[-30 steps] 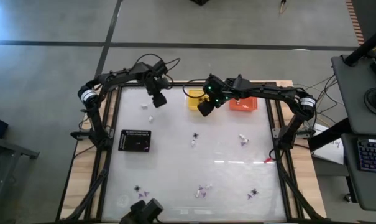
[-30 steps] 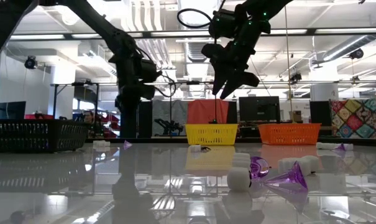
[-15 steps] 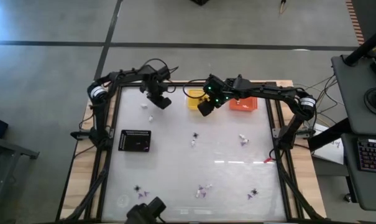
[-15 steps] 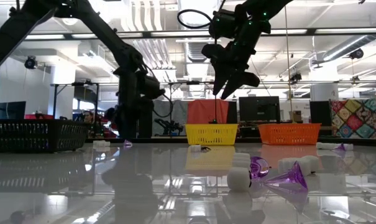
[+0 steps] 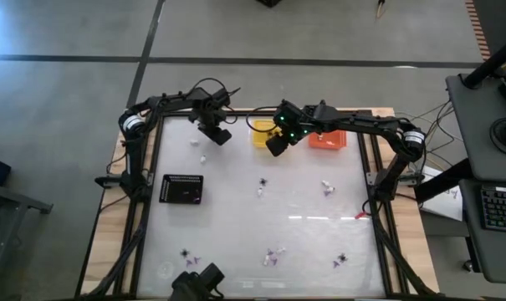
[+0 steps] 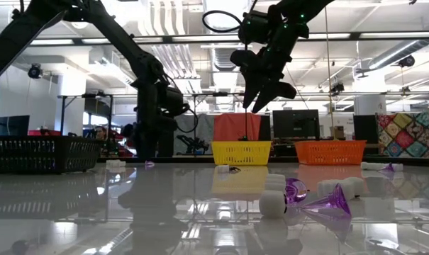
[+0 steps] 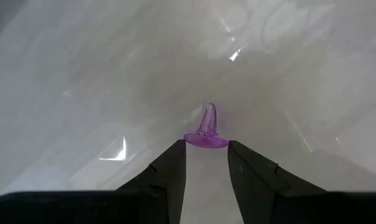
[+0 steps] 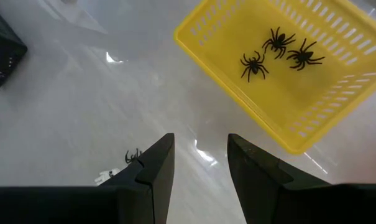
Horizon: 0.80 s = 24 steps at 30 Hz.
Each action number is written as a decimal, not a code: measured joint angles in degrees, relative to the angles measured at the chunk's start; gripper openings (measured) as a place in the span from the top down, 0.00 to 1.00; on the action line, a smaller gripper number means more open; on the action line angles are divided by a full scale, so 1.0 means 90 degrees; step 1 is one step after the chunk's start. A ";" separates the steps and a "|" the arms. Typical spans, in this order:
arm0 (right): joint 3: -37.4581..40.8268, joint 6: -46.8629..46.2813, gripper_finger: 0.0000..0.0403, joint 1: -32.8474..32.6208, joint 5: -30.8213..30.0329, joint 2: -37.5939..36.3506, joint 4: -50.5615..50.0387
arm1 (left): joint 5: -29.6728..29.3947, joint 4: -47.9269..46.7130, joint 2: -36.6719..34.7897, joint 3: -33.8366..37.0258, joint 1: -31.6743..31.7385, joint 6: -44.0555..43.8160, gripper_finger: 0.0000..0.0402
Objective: Sort Halloween decoration
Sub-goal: Put the purple witch hat toy into the black bin
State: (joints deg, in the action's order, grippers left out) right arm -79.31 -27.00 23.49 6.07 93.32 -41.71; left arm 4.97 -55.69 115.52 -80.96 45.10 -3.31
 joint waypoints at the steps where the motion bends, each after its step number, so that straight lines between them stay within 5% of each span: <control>1: 0.0000 0.0000 0.65 0.0000 0.0000 0.0000 0.0000 | -0.0001 0.0030 0.0000 0.0002 0.0000 0.0031 0.75; 18: 0.0000 0.0002 0.65 -0.0170 0.0019 -0.0002 0.0000 | -0.0219 -0.0033 0.0000 0.0009 0.0002 0.0410 0.99; 24: 0.0000 0.0002 0.65 -0.0170 0.0017 -0.0002 -0.0002 | -0.0257 -0.0361 -0.0001 0.0008 0.0002 0.0792 0.99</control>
State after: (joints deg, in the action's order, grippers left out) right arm -79.31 -26.98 21.96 6.22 93.30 -41.74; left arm 2.66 -58.93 115.52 -80.89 45.12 3.82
